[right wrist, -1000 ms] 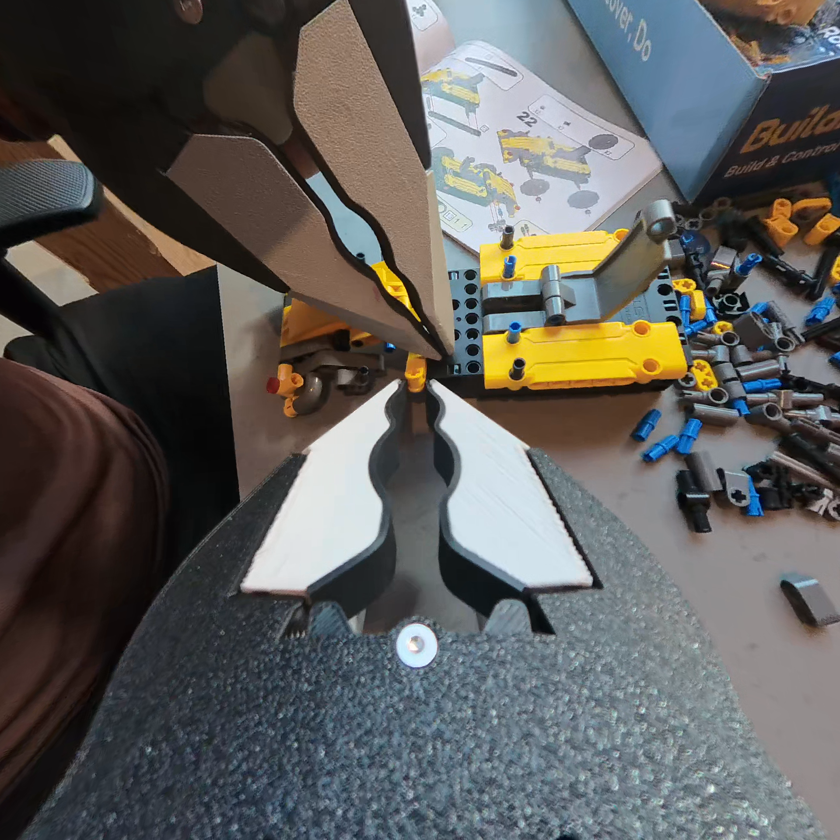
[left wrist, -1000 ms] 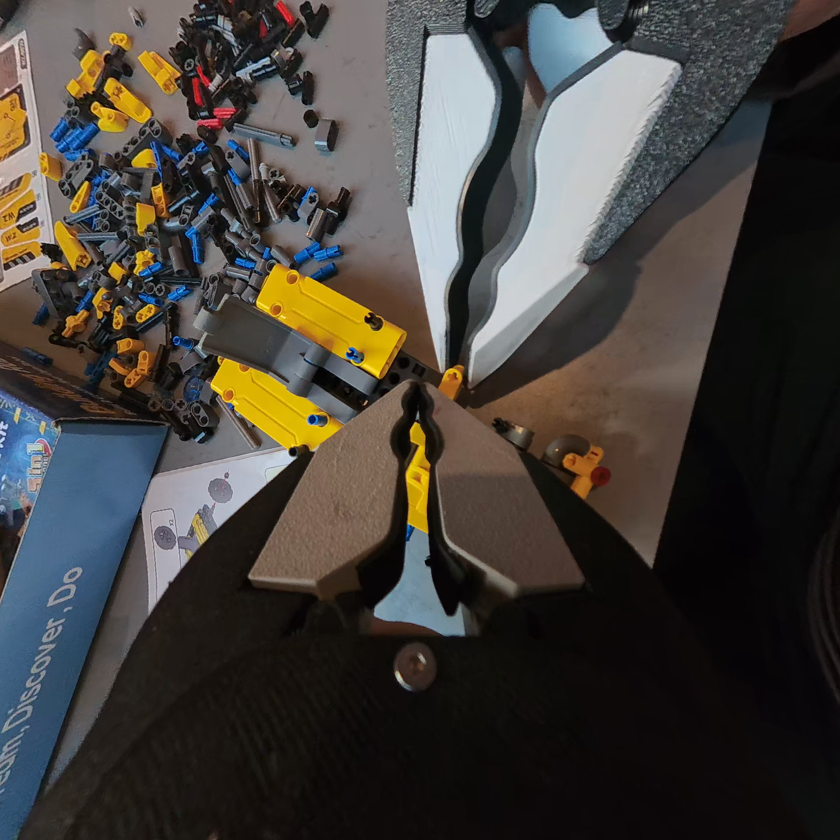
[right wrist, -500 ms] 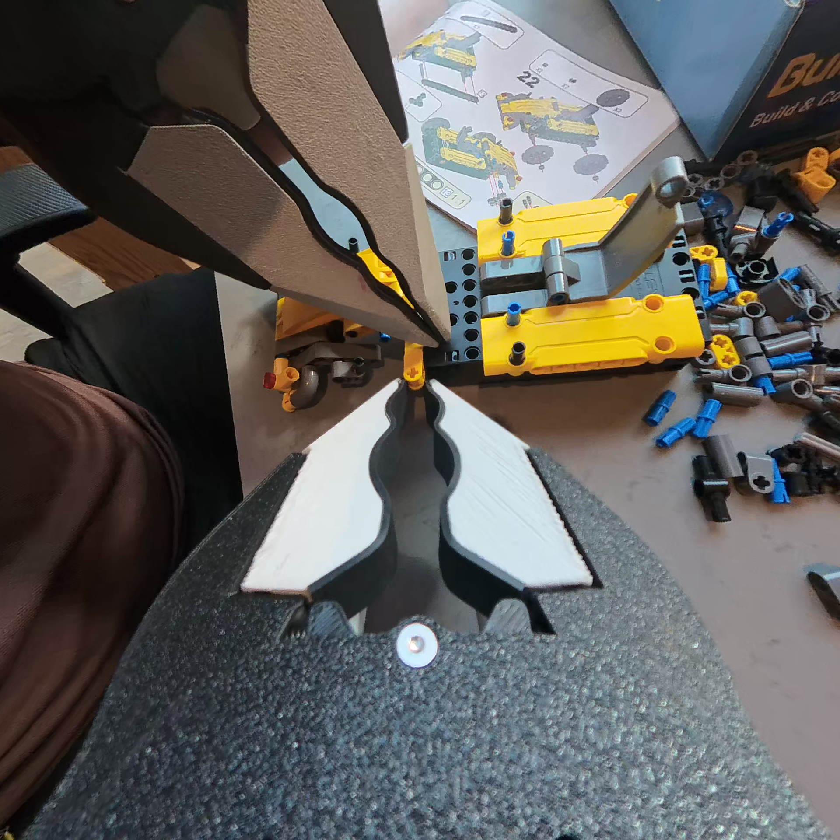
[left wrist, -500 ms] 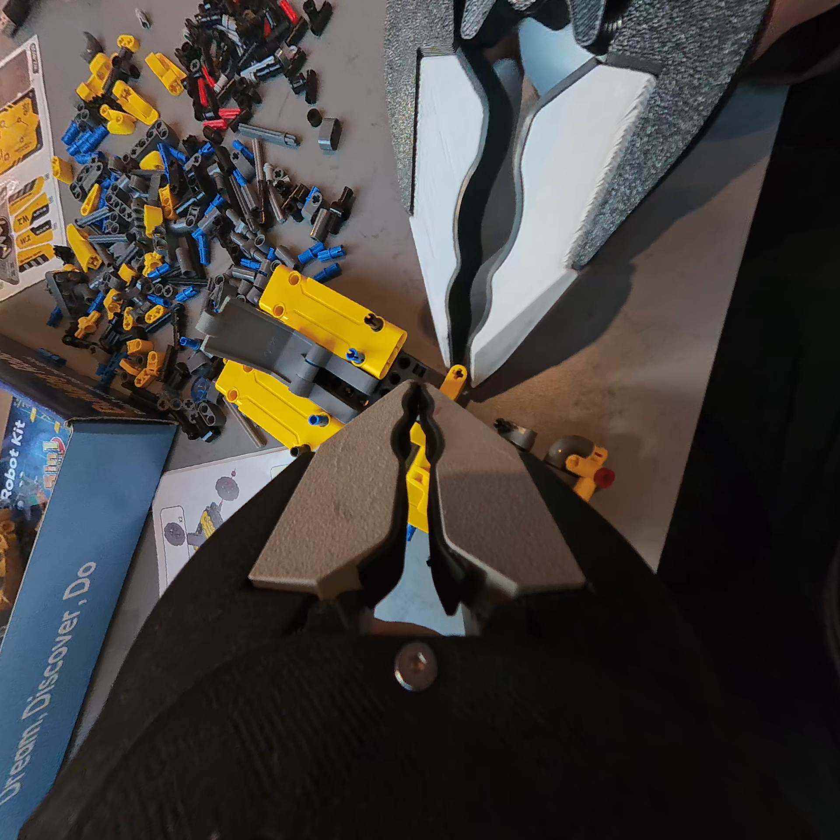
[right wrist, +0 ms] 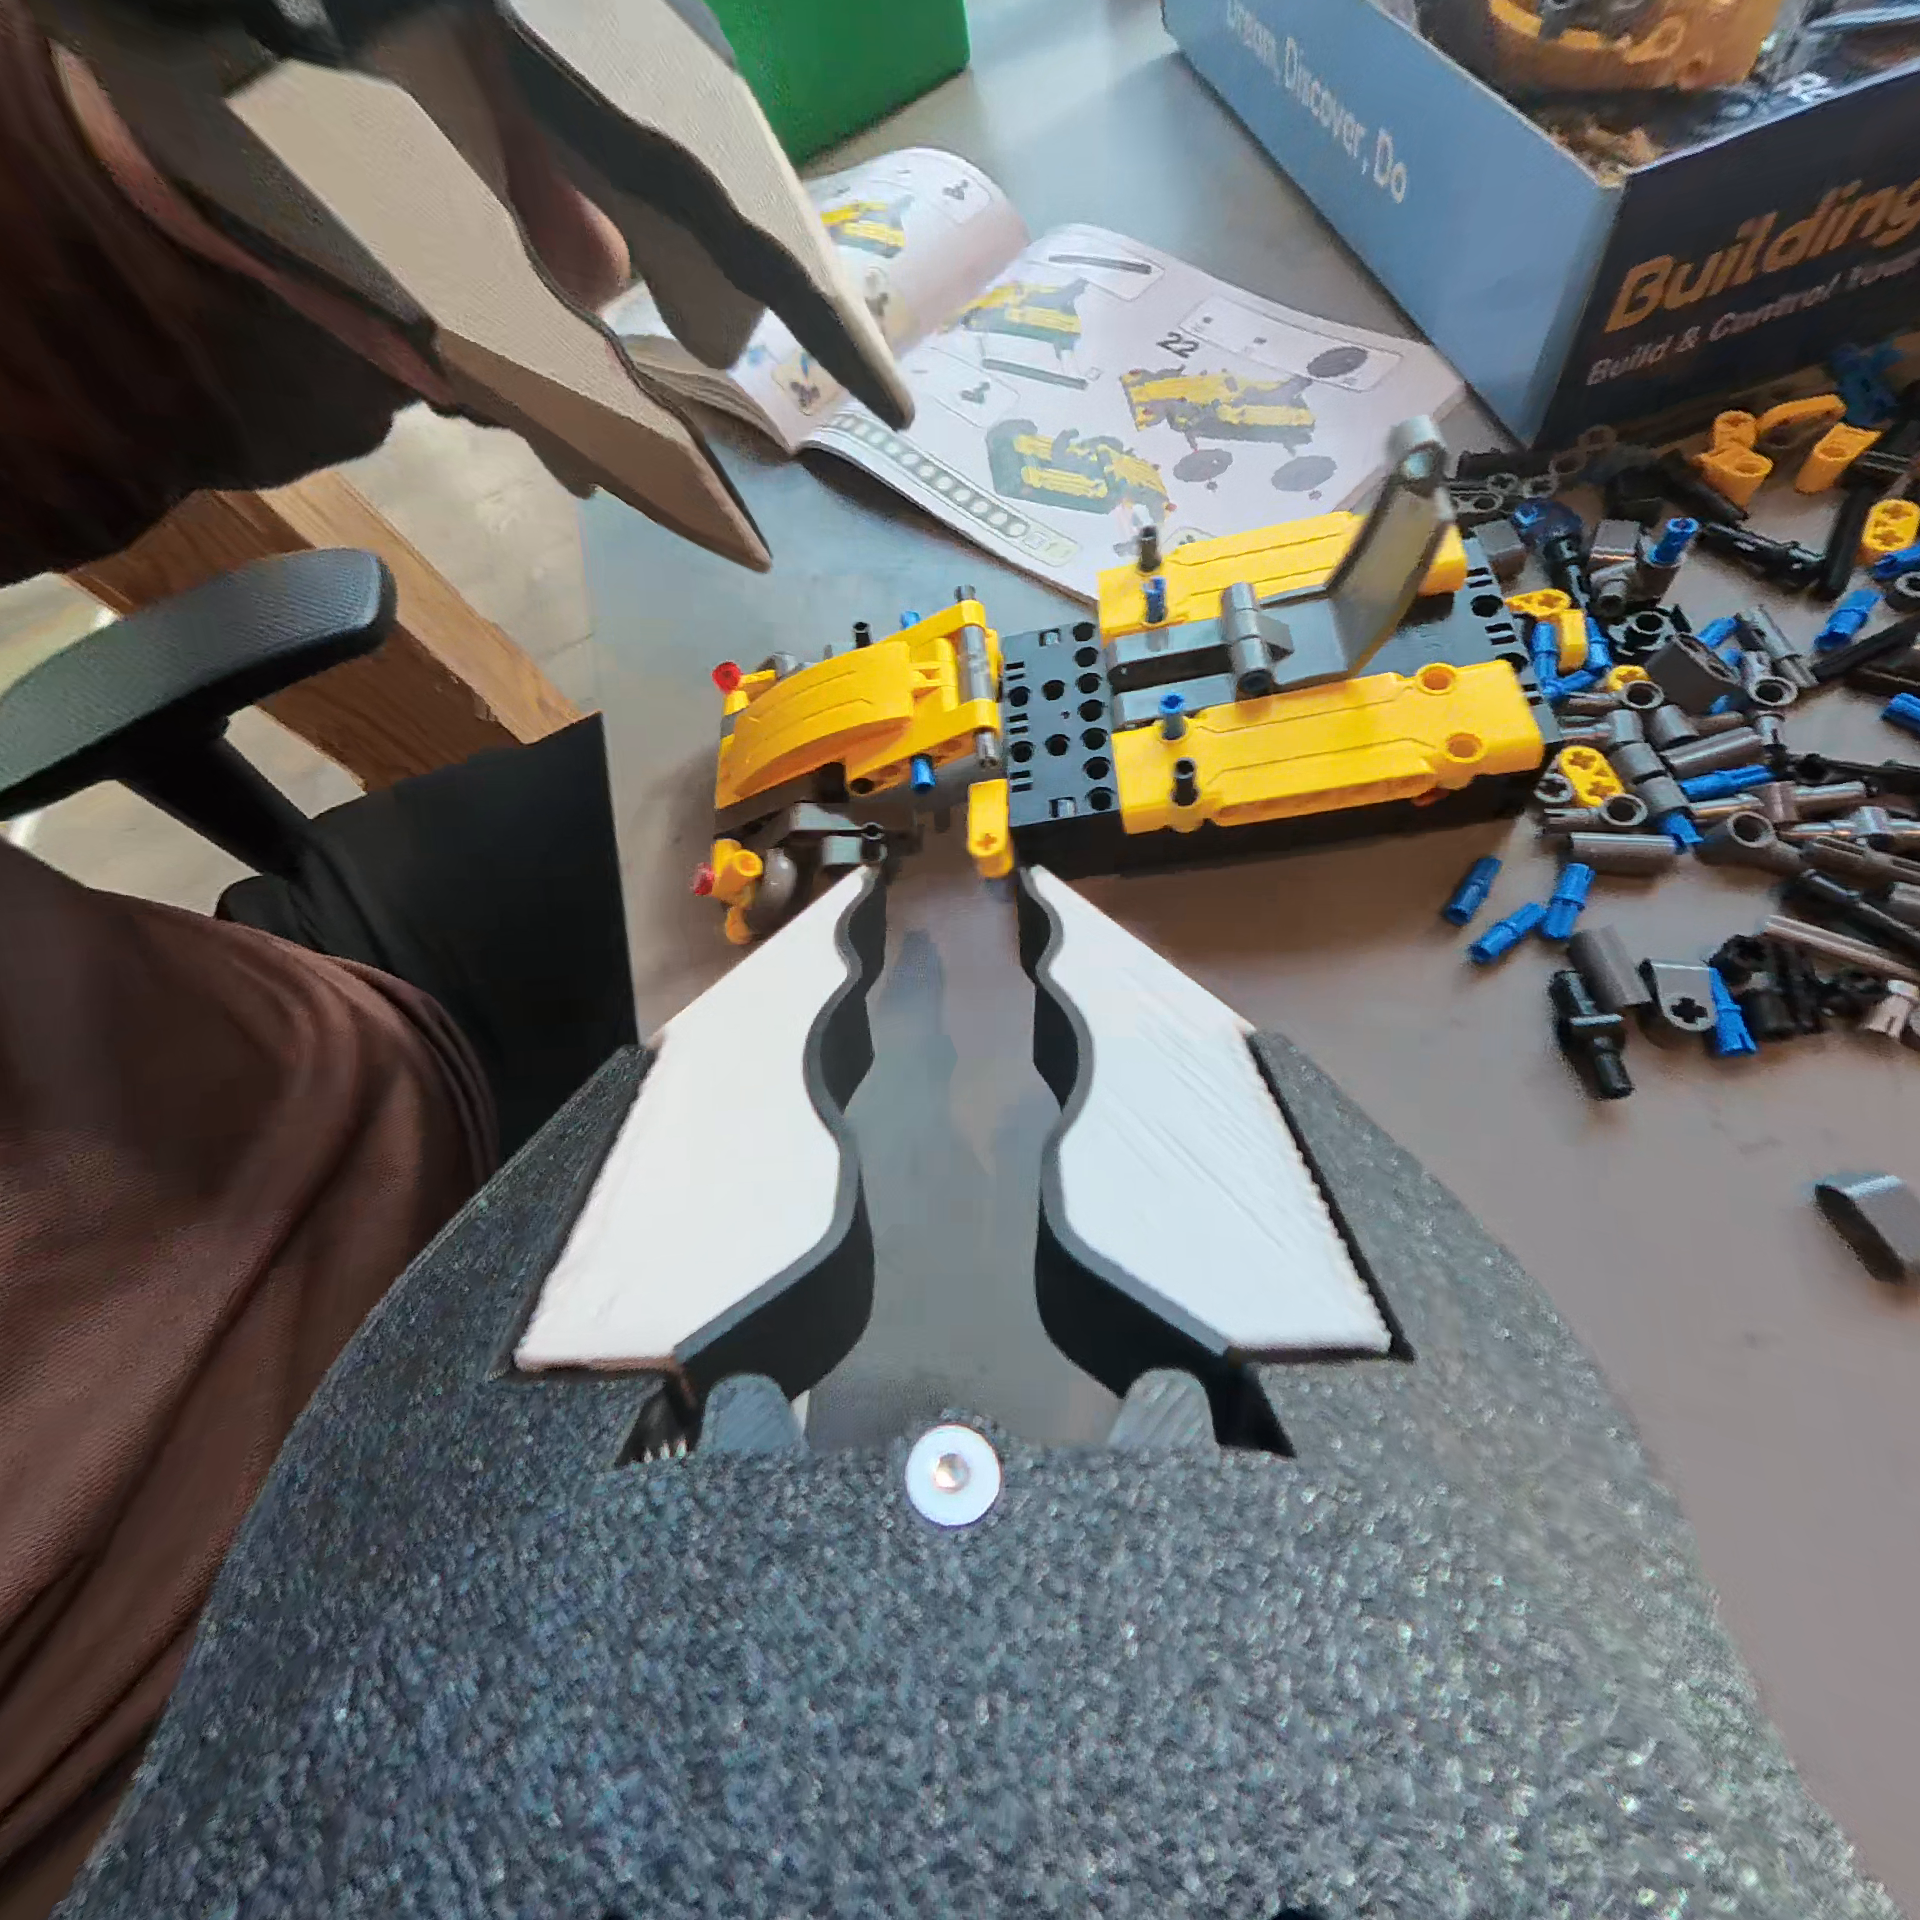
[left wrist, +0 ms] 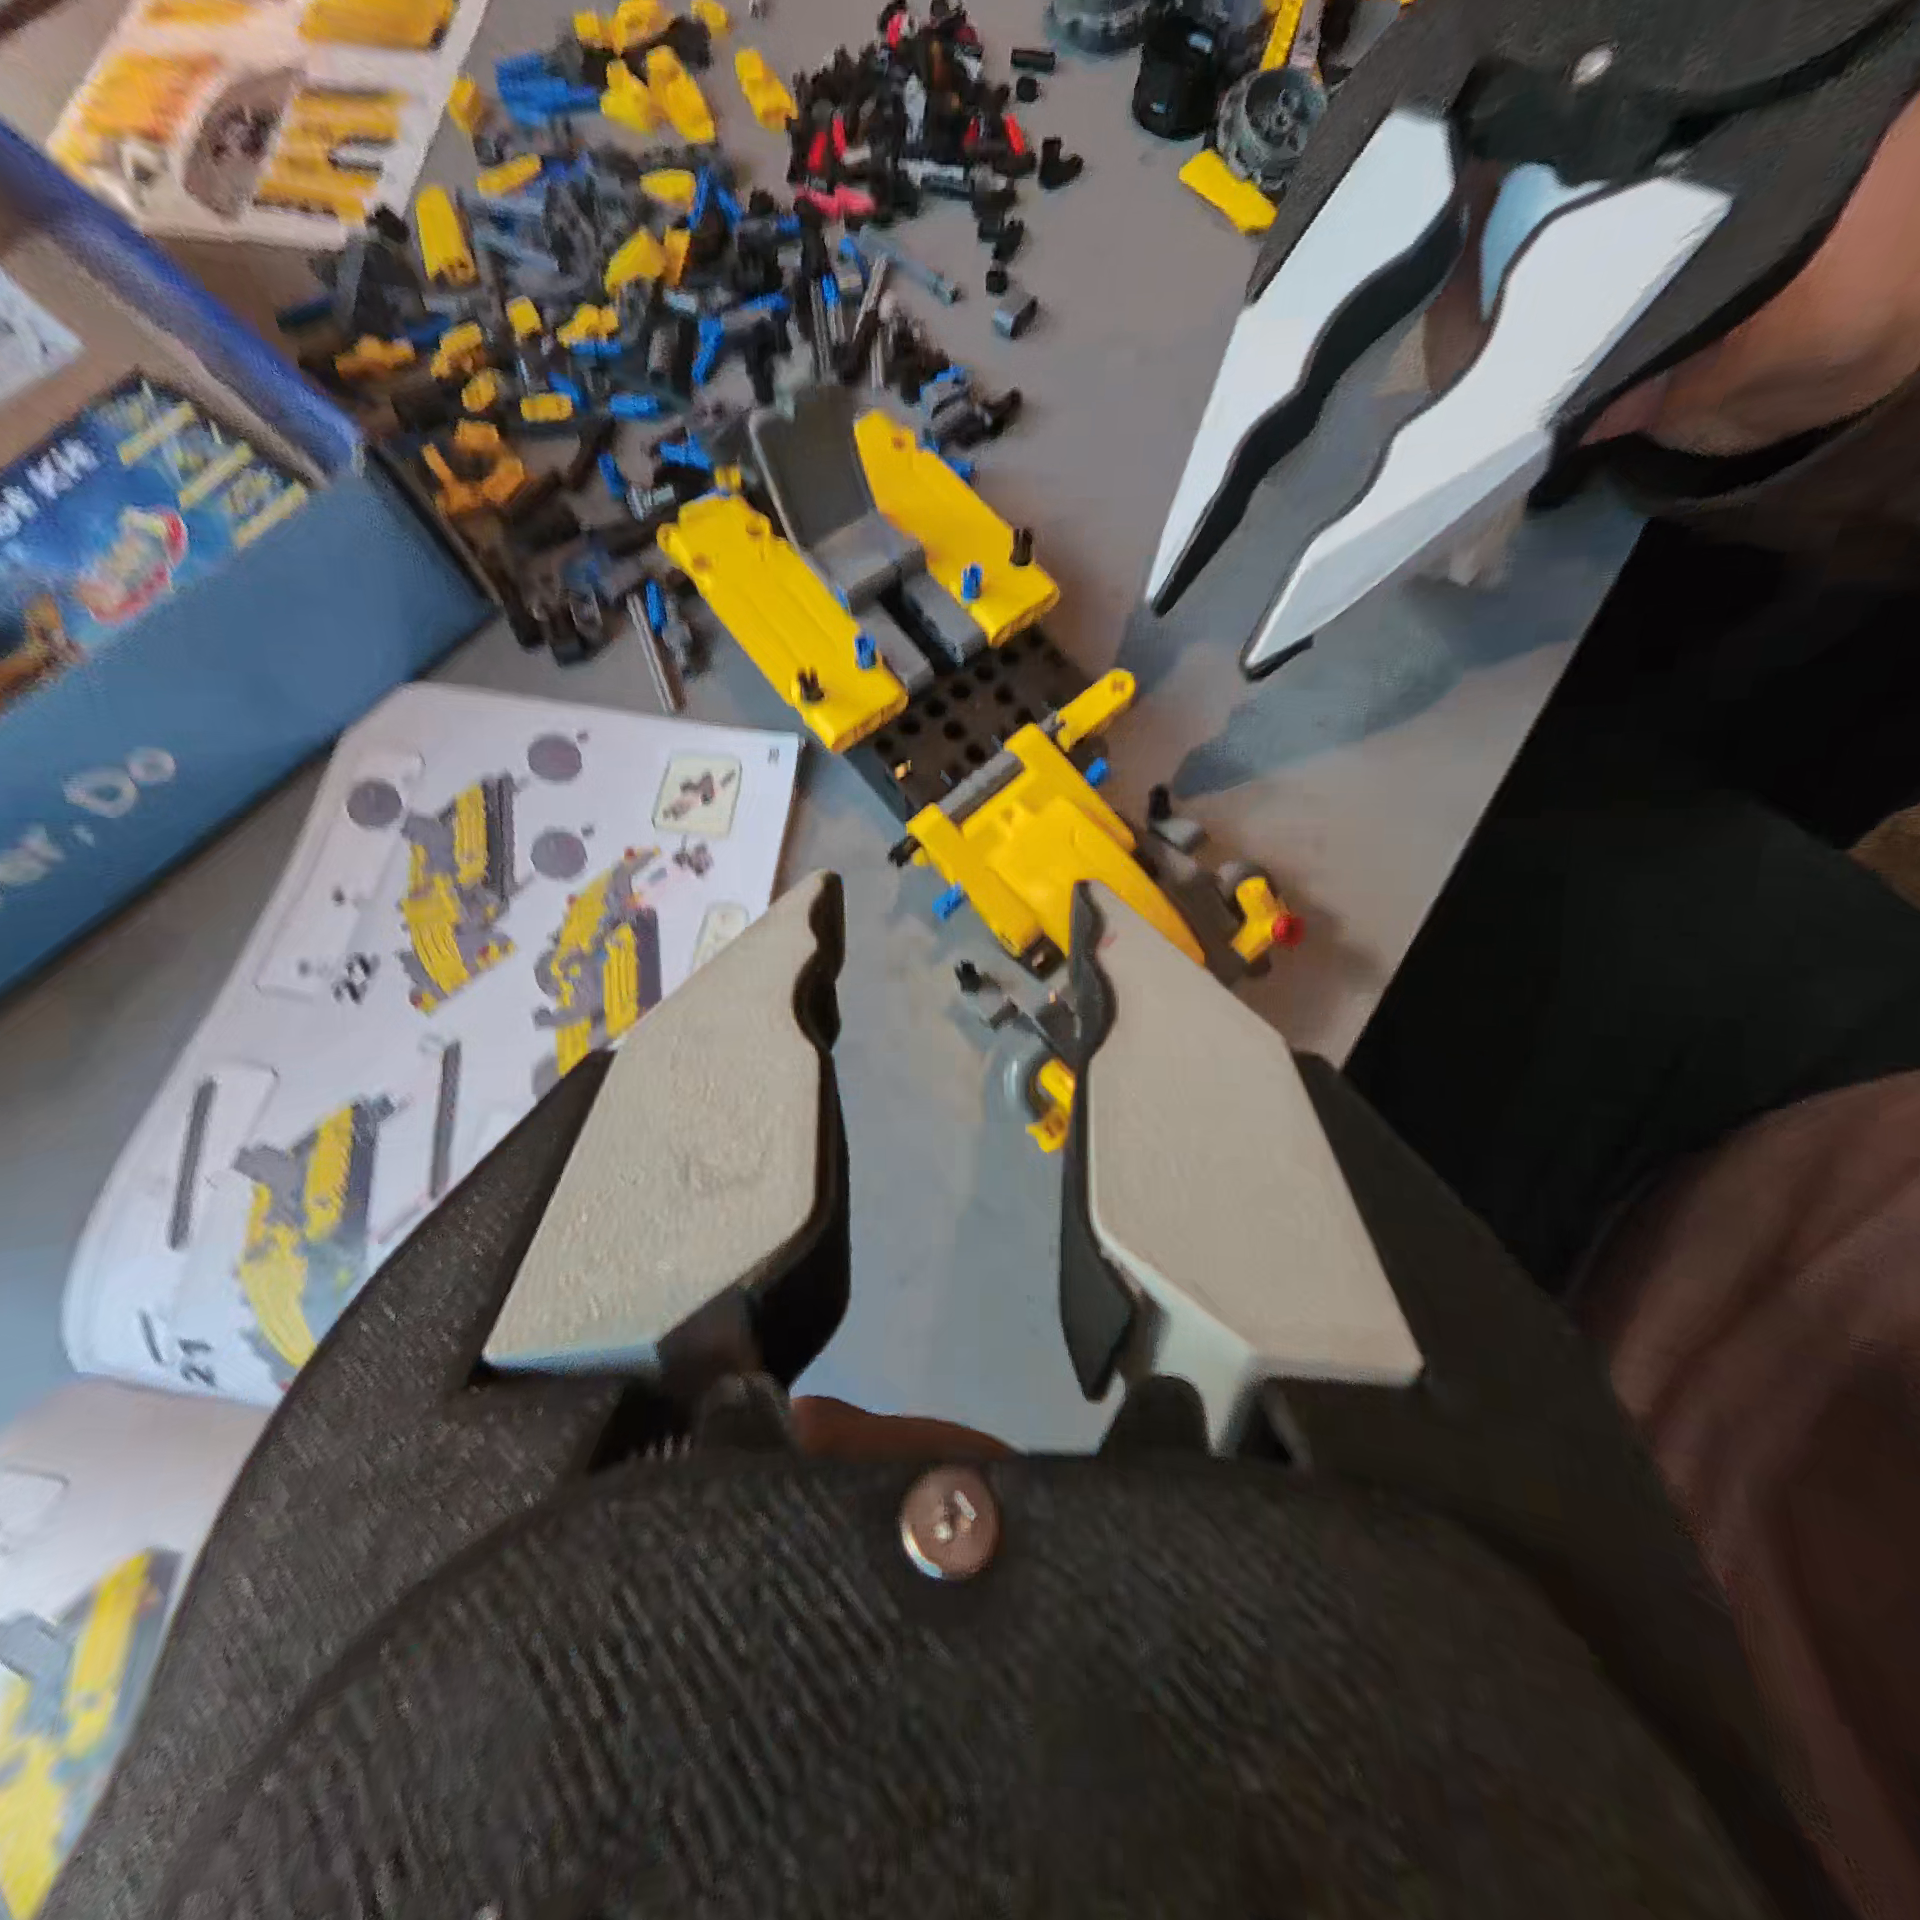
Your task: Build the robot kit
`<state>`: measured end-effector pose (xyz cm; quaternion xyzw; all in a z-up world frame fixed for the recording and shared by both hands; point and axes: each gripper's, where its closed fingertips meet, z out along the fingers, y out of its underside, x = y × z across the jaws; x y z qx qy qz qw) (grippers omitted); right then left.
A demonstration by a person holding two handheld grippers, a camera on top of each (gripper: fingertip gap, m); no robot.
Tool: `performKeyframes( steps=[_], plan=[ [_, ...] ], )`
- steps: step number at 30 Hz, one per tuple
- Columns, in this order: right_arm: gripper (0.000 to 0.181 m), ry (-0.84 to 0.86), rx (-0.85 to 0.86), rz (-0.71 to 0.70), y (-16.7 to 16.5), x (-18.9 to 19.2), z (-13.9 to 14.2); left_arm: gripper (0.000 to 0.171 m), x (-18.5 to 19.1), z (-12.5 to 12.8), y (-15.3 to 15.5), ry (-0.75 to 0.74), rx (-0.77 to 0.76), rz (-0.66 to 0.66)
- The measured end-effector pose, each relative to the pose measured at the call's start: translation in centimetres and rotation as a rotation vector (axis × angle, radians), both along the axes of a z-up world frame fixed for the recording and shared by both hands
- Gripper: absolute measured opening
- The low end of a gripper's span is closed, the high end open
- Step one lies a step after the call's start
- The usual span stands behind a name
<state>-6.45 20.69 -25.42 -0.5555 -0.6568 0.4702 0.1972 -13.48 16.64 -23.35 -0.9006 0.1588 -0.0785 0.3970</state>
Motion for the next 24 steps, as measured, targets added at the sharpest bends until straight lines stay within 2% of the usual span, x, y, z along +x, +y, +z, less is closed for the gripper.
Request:
performKeyframes(
  steps=[4,9,13,19,24],
  plan=[
    [0.022,-0.061,-0.019,0.049,-2.8,0.3,-0.6,0.050,-0.4,-3.0,-2.1,-0.076,-0.093,0.025],
    [0.031,-0.154,0.008,0.047,-4.3,-0.5,-2.3,0.055,0.5,-3.7,-2.1,-0.176,-0.123,-0.032],
    [0.032,-0.193,-0.025,0.034,-4.9,-1.0,-2.7,0.051,1.9,-4.8,-2.5,-0.242,-0.184,-0.101],
    [0.029,-0.162,0.023,0.037,-5.6,-0.7,-2.4,0.045,2.0,-4.7,-3.3,-0.200,-0.110,-0.078],
    [0.028,-0.120,0.103,0.034,-5.6,-0.6,-2.2,0.034,1.6,-4.1,-4.1,-0.030,0.036,-0.076]
  ],
)
